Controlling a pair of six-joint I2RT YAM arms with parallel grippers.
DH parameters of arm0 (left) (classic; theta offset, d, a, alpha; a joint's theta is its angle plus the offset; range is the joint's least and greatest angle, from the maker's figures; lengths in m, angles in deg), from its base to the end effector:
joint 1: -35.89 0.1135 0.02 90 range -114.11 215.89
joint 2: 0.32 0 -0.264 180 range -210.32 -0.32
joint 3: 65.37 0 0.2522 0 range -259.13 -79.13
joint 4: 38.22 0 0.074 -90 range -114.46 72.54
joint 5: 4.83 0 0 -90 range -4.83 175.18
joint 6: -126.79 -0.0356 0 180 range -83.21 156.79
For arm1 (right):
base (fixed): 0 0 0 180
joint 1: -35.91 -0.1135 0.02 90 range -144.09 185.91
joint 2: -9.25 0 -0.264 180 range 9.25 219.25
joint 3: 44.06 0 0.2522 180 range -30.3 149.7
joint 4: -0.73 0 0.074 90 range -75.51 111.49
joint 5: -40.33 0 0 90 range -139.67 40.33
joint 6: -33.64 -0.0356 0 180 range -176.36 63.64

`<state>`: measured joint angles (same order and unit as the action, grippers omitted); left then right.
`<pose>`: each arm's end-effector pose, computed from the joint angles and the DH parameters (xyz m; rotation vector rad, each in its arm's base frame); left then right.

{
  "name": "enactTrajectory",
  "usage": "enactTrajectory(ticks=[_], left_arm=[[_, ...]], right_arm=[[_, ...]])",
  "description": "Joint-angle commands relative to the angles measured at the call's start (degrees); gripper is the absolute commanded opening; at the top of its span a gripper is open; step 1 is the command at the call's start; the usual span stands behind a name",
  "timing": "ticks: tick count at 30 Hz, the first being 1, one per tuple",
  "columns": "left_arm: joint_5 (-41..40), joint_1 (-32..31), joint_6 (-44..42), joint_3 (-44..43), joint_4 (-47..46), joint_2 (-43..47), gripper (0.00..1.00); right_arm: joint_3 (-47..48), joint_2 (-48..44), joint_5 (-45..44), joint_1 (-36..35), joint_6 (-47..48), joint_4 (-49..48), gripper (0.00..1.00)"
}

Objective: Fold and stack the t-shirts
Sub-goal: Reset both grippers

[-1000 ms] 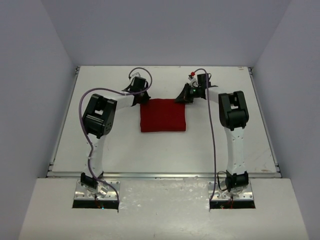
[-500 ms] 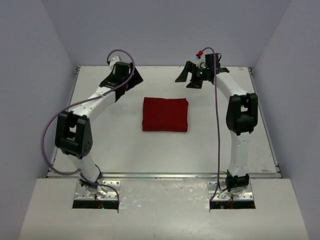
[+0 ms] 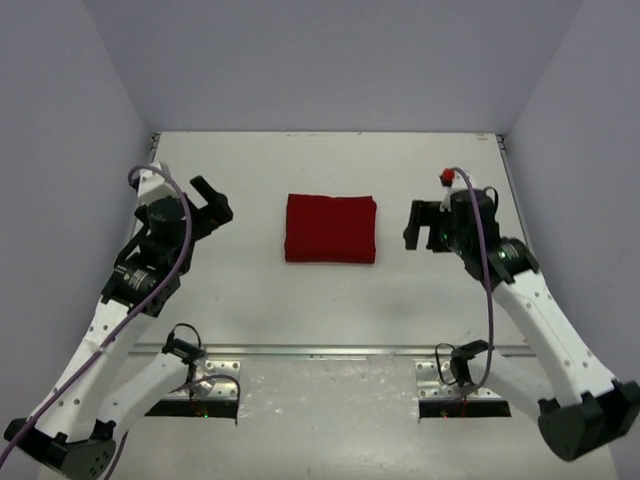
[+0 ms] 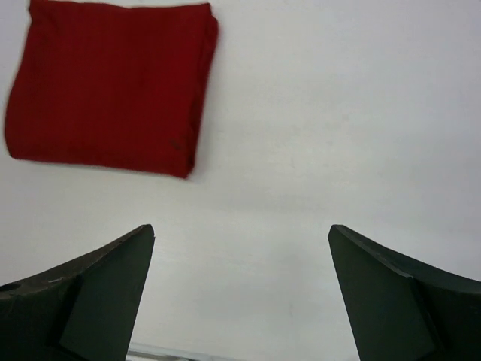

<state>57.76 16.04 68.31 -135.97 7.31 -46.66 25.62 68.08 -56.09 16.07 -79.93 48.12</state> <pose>0.1618 -0.0410 0.3698 -0.5018 1.8338 -0.1437 0.2073 0.0706 0.3217 0.1349 2.2159 0.2977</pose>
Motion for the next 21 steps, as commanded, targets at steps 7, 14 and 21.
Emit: enactTrajectory(ticks=[7,14,21], left_arm=[[-5.69,0.17,-10.36,12.72,-2.24,13.73,1.00],[-8.88,0.35,-9.38,13.07,-0.57,16.55,1.00],[-8.36,0.43,-9.29,13.77,-1.01,17.17,1.00]], right_arm=[[-15.66,-34.47,-1.85,0.32,7.32,4.87,0.99],[-14.88,-30.27,-1.05,0.32,6.43,6.37,0.99],[-14.18,-28.77,-3.52,0.24,5.73,6.54,0.99]])
